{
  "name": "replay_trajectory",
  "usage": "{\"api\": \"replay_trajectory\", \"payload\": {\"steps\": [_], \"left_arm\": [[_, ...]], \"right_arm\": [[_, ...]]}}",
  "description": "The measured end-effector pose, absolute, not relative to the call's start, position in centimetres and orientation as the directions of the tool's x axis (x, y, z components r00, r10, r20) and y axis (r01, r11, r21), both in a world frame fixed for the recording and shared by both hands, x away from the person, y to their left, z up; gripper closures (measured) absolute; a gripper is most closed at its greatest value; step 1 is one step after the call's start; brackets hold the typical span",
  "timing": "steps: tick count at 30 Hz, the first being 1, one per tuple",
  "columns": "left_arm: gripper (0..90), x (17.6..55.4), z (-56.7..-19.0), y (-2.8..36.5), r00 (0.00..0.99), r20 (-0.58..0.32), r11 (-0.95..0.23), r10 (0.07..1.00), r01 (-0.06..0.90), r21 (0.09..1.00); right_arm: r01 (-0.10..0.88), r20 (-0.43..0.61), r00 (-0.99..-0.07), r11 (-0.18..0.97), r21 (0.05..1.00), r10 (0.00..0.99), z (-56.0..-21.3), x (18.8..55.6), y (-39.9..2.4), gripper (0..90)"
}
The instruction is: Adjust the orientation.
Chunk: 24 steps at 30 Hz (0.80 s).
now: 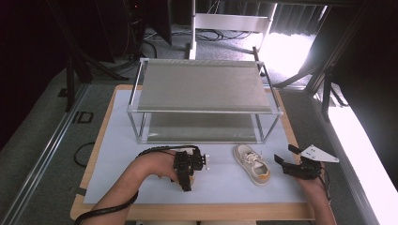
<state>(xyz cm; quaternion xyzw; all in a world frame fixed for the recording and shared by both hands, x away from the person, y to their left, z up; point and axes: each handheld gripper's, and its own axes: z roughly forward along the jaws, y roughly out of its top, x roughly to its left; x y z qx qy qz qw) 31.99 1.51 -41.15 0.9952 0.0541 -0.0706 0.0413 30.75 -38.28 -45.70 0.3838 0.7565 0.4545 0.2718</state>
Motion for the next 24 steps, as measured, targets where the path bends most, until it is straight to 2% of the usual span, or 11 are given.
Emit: {"api": "replay_trajectory", "payload": {"steps": [2,10,16,17,18,24], "left_arm": [[41.6,32.0,-41.1,1.5,0.984,-0.147,-0.991,0.100,0.112,0.076],[41.7,32.1,-40.9,1.3,0.983,-0.154,-0.992,0.100,0.111,0.062],[42.2,32.1,-40.5,1.4,0.984,-0.150,-0.992,0.100,0.110,0.064],[42.3,32.1,-40.5,1.4,0.984,-0.150,-0.992,0.100,0.110,0.064],[42.3,32.0,-40.4,1.5,0.982,-0.154,-0.991,0.106,0.117,0.063],[42.4,32.1,-40.5,1.5,0.981,-0.158,-0.991,0.110,0.120,0.055]], "right_arm": [[0.362,-0.096,-0.629,0.399,0.842,0.772,-44.8,31.0,-38.2,24.8],[0.403,-0.115,-0.766,0.613,0.680,0.632,-43.2,31.6,-37.3,26.1],[0.430,-0.095,-0.830,0.738,0.521,0.550,-42.8,32.0,-36.0,28.3],[0.430,-0.095,-0.830,0.738,0.521,0.550,-42.8,32.0,-36.0,28.3],[0.443,-0.073,-0.846,0.773,0.454,0.528,-42.7,32.2,-35.5,28.6],[0.432,-0.073,-0.871,0.829,0.354,0.485,-41.8,32.4,-34.8,28.6]]}}
